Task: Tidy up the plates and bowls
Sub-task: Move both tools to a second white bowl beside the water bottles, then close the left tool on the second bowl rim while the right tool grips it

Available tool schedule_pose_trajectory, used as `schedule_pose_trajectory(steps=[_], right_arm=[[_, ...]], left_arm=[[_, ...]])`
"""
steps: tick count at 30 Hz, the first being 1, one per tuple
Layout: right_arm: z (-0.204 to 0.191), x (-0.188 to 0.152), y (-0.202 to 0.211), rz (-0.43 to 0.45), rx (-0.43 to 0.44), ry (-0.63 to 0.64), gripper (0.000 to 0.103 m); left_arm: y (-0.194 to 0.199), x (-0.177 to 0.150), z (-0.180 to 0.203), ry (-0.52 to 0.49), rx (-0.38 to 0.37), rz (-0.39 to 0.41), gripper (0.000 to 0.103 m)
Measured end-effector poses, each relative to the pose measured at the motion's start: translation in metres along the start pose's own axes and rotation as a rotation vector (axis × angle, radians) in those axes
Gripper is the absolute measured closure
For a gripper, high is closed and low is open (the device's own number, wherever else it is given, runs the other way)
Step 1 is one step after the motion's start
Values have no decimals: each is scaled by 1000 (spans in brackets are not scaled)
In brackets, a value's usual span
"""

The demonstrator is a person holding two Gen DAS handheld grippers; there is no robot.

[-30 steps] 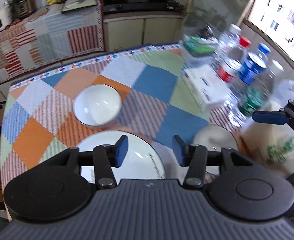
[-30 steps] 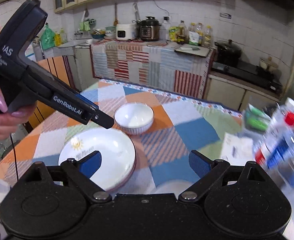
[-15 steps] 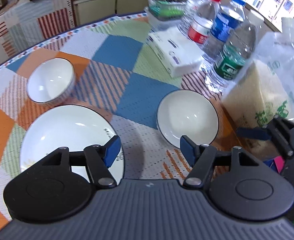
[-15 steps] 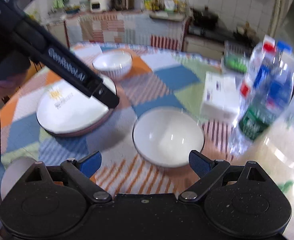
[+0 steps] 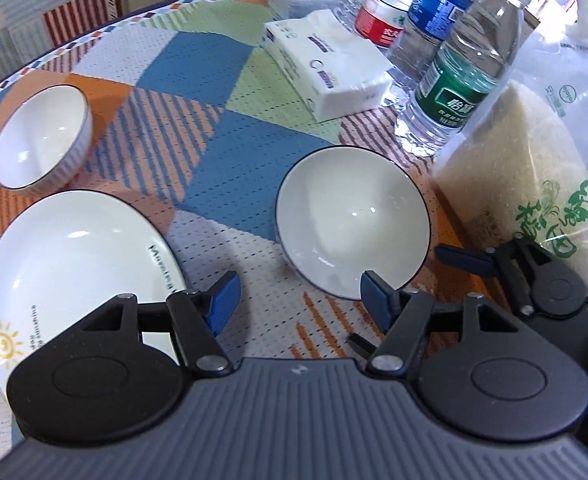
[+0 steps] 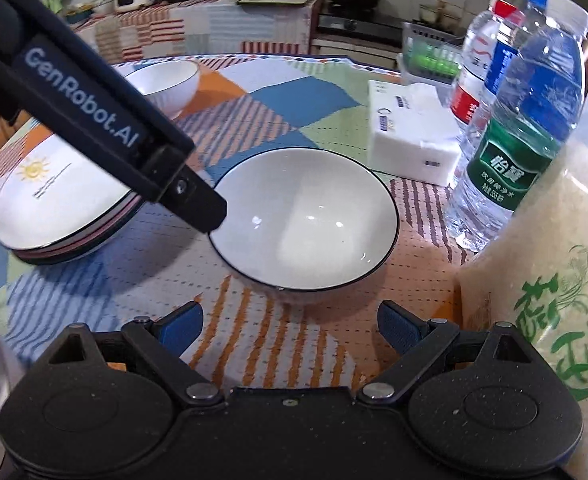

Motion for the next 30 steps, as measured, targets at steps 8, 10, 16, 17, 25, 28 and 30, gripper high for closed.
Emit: schedule_pose_trajectory(steps=[8,10,16,17,25,28,30], right_arm=[[1,2,-14,33,-21,-6,8],[2,3,-16,44,-23,-13,8],[9,2,-32,72,-8,-52,8],[9,2,-36,73,-1,-50,7],[2,2,-46,70,-1,-31,12],[2,1,-42,73,22,-25,14],[3,-1,-38,91,33,-20,14]], left_arm=[[-22,2,5,5,2,-4,59],[-28,3,5,7,11,-2,63],[-49,6,-3,70,24,-12,82],[-51,7,-6,98,16,-8,82],[-56,7,-14,150,-34,-10,89],[-48,4,-11,118,-22,-26,88],[-40,2,-12,116,-24,-31,88]])
Point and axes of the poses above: each gripper's, at about its wrist camera, not at the fingertips, and y roughly against the way its jaws point, z to its right, x to its top, the point moved 1 cm from there along -y, roughly the way its jaws point, and after that the axes turned 9 degrees about y, right-handed, at the moved point
